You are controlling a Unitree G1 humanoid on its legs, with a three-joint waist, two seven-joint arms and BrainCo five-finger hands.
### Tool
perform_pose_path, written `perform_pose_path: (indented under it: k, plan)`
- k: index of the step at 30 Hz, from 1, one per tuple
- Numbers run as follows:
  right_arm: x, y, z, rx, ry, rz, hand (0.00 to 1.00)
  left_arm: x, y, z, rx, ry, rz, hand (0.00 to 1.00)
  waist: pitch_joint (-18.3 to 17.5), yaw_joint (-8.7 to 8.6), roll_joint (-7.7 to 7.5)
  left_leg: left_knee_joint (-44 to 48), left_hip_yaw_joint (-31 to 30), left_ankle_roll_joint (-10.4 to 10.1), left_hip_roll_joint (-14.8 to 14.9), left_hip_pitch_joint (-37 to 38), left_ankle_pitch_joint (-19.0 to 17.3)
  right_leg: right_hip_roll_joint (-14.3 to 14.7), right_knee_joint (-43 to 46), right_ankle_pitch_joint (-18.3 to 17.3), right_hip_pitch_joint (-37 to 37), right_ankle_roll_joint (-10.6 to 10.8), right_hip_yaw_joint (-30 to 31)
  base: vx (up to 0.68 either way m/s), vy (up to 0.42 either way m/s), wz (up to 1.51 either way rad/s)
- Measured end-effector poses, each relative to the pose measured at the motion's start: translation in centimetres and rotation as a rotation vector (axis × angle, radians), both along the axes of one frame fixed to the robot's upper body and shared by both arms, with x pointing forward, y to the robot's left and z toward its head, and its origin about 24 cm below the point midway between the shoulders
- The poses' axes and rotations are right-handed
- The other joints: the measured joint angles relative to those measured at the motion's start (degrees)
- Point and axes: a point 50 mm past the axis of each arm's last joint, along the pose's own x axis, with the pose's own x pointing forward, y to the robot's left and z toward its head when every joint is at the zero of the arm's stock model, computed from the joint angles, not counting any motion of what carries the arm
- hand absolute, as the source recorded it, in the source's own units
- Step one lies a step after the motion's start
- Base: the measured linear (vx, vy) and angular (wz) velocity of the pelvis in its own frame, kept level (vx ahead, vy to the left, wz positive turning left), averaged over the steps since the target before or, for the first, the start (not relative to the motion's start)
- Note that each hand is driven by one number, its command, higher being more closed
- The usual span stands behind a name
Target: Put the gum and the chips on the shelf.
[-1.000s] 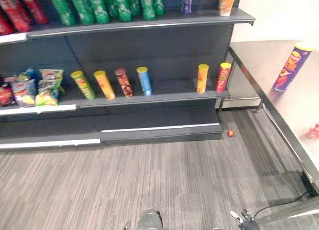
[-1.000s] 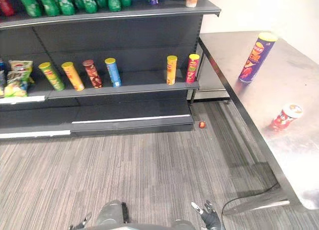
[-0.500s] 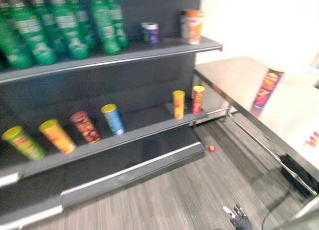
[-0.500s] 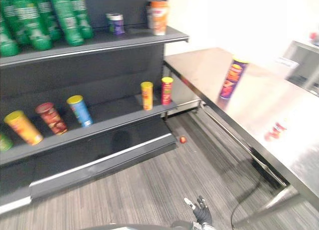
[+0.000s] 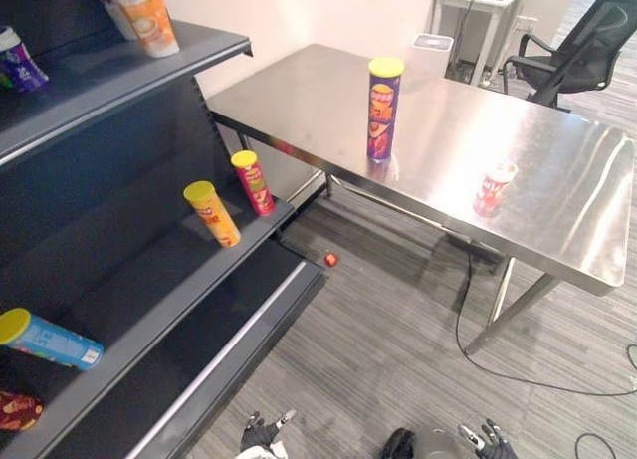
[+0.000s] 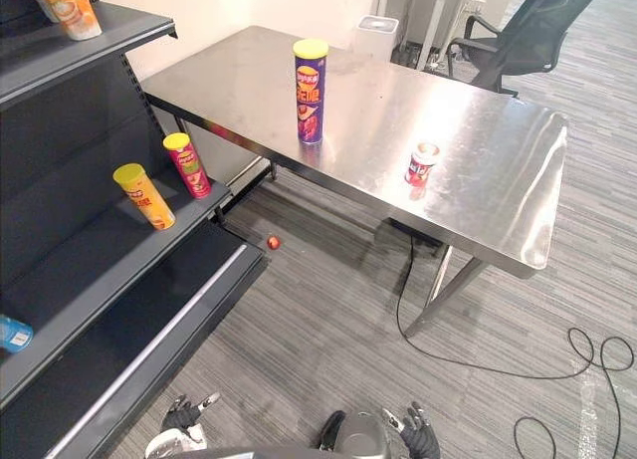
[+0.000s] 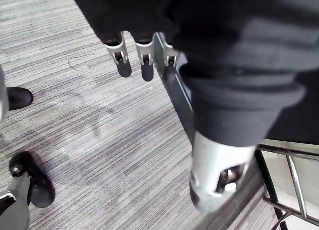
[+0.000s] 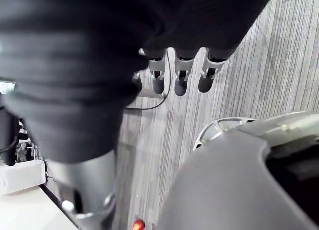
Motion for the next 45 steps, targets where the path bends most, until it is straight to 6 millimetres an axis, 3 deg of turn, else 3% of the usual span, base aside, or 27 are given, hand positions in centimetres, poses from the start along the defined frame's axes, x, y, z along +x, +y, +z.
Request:
perform_pose_path:
  k: [2,3,5,6,7,8,9,12,14,15,16,18,19,20,22,28,30,33,34,37,41,45]
  plan:
    - [-0.1,0.2,0.0,0.003,0.002,0.005,0.0,-0.3,0.4,0.0,0.006,0.003,0.018,0.0,0.23,0.18,-0.63,3.77,0.11,-0.13,0.04,-1.05,0.11,0.16,-3.06,-0.12,1.09,0.48,0.78,-0.03,-0.025,-0.13]
    - [-0.2,0.3,-0.1,0.006,0.003,0.004,0.0,-1.1,0.9,-0.1,0.009,0.022,0.037,0.0,-0.05,0.2,-1.14,11.1,0.03,-0.15,1.65,-3.5,0.1,0.57,-5.61,0.15,2.1,1.34,1.5,-0.06,-0.115,-0.33]
    - [-0.1,0.2,0.1,-0.004,-0.009,0.018,0.0,-2.2,1.1,-0.3,-0.006,0.053,0.095,0.0,-0.42,0.26,-0.56,27.96,-0.73,-1.7,7.01,-9.23,1.35,2.78,-9.69,0.57,4.06,2.18,2.79,-0.04,-0.132,-0.48]
    - [-0.1,-0.3,0.3,-0.021,-0.015,0.033,0.0,-2.8,0.9,-0.4,-0.023,0.061,0.15,0.0,-0.59,0.42,0.84,38.64,-3.83,-0.89,11.21,-13.85,5.53,4.94,-11.58,0.59,5.42,2.13,4.13,0.04,-0.046,-0.78]
    - [0.2,-0.5,0.4,-0.034,-0.018,0.06,0.0,-3.0,1.0,-0.5,-0.03,0.061,0.189,0.0,-0.56,1.07,1.13,47.25,-7.02,0.19,13.75,-18.28,10.6,6.09,-12.22,1.08,6.14,1.24,7.15,0.05,-0.005,-0.95]
    - [0.5,-0.6,0.5,-0.036,-0.028,0.063,0.0,-2.9,1.1,-0.4,-0.028,0.06,0.194,0.0,-0.69,1.74,1.38,49.94,-8.26,0.83,14.49,-19.47,9.22,6.51,-12.06,1.47,6.14,0.68,9.02,0.06,0.048,-1.26]
    - [1.4,-0.6,0.7,-0.038,-0.05,0.065,0.0,-3.0,1.2,-0.4,-0.03,0.058,0.218,0.0,-0.82,1.93,1.6,52.05,-10.12,2.11,15.33,-21.31,3.93,7.18,-11.66,1.47,6.42,0.65,12.5,0.06,0.055,-1.29]
    - [2.9,0.1,0.8,-0.018,-0.065,0.088,0.0,-3.0,1.5,-0.4,-0.021,0.056,0.217,0.0,-0.93,3.29,1.14,41.48,-13.1,2.78,14.31,-21.98,-0.64,7.31,-11.88,1.48,6.41,0.68,19.83,0.1,0.121,-1.53]
    - [3.2,0.5,0.7,-0.004,-0.057,0.102,0.0,-3.3,1.6,-0.4,-0.017,0.069,0.216,0.0,-0.99,3.5,1.06,22.27,-19.24,2.45,11.88,-21.01,-0.87,7.08,-13.35,2.31,6.27,1.98,24.2,0.12,0.196,-1.26]
    - [3.1,0.4,0.7,-0.005,-0.053,0.1,0.0,-3.4,1.7,-0.4,-0.016,0.074,0.218,0.0,-1.02,3.51,1.05,17.6,-20.96,2.35,11.15,-20.84,-0.74,6.97,-13.72,2.58,6.23,2.4,25.08,0.13,0.243,-1.07]
    - [2.9,0.3,0.6,-0.009,-0.041,0.092,0.0,-3.6,1.6,-0.5,-0.018,0.082,0.223,0.0,-1.12,3.51,0.95,9.0,-24.26,2.11,9.61,-19.69,0.46,6.33,-14.05,3.46,5.94,3.77,26.52,0.15,0.268,-0.87]
    - [2.5,-0.6,0.6,-0.032,-0.022,0.068,0.0,-4.0,1.0,-0.7,-0.024,0.105,0.201,0.0,-1.96,3.44,2.65,1.14,-27.27,1.19,9.22,-19.18,5.5,6.69,-15.38,4.72,6.03,6.07,28.01,0.19,0.305,-0.66]
    - [1.9,-0.8,0.3,-0.036,0.009,0.036,0.0,-4.3,1.3,-0.7,-0.016,0.113,0.198,0.0,-2.51,3.49,3.07,1.21,-27.02,-2.2,8.38,-18.69,5.45,6.0,-17.48,6.17,7.31,8.24,28.93,0.28,0.363,-0.31]
    - [0.9,-0.3,0.0,-0.023,0.036,0.013,0.0,-4.4,1.9,-0.6,0.011,0.116,0.191,0.0,-3.55,3.37,1.39,1.03,-26.02,-1.28,6.39,-18.76,4.76,3.96,-19.79,7.14,8.36,9.55,28.83,0.23,0.292,-0.23]
    - [0.0,0.1,-0.3,-0.014,0.064,-0.029,0.0,-4.4,2.5,-0.5,0.043,0.122,0.165,0.0,-4.24,3.39,-0.08,-0.55,-24.82,-0.49,3.42,-17.34,4.48,1.14,-20.06,7.81,8.62,10.17,28.89,0.21,0.25,-0.05]
    - [-1.1,-0.1,-0.6,-0.021,0.095,-0.102,0.0,-4.9,2.2,-0.6,0.061,0.16,0.077,0.0,-5.29,3.29,-0.5,-5.86,-21.95,1.02,-1.36,-12.25,4.01,-2.82,-19.28,8.13,9.0,11.87,28.71,0.14,0.153,-0.21]
    - [-1.4,-0.1,-0.6,-0.024,0.103,-0.108,0.0,-4.8,2.2,-0.6,0.065,0.167,0.034,0.0,-5.02,3.13,-0.84,-5.91,-22.08,1.44,-1.26,-11.35,3.66,-2.93,-16.84,8.12,8.7,11.87,27.81,0.08,0.062,0.0]
    - [-1.2,-0.5,-0.5,-0.033,0.098,-0.117,0.0,-4.7,2.1,-0.7,0.066,0.168,-0.016,0.0,-4.78,3.16,-0.56,-6.17,-22.15,1.99,-0.6,-9.94,2.8,-3.53,-5.31,7.68,4.36,11.11,27.21,0.01,0.054,0.0]
    - [-1.2,-0.4,-0.5,-0.032,0.098,-0.117,0.0,-4.7,2.3,-0.6,0.071,0.166,-0.028,0.0,-4.69,3.17,-1.08,-6.45,-22.4,2.16,-0.97,-9.31,2.71,-4.57,0.05,7.53,2.19,10.82,27.36,-0.02,0.065,0.05]
    - [-1.3,0.0,-0.6,-0.034,0.108,-0.127,0.0,-4.8,3.0,-0.5,0.086,0.175,-0.028,0.0,-4.47,3.11,-2.17,-6.83,-23.94,3.09,-1.75,-8.94,2.25,-6.25,3.61,7.77,1.0,10.46,27.41,-0.01,0.036,0.2]
    - [-1.4,0.4,-0.7,-0.028,0.113,-0.136,0.0,-5.1,3.5,-0.5,0.092,0.192,-0.02,0.0,-4.65,3.23,-2.28,-8.07,-28.52,3.34,-0.16,-10.28,2.54,-4.11,4.38,10.0,0.9,7.32,28.22,0.03,-0.011,0.45]
    - [-1.1,1.0,-0.8,-0.022,0.114,-0.116,0.0,-5.7,3.7,-0.5,0.069,0.209,0.046,0.0,-5.04,3.55,-2.71,-8.96,-33.72,1.84,1.78,-11.15,4.67,-1.53,4.66,10.29,2.59,7.11,29.6,0.12,-0.125,0.78]
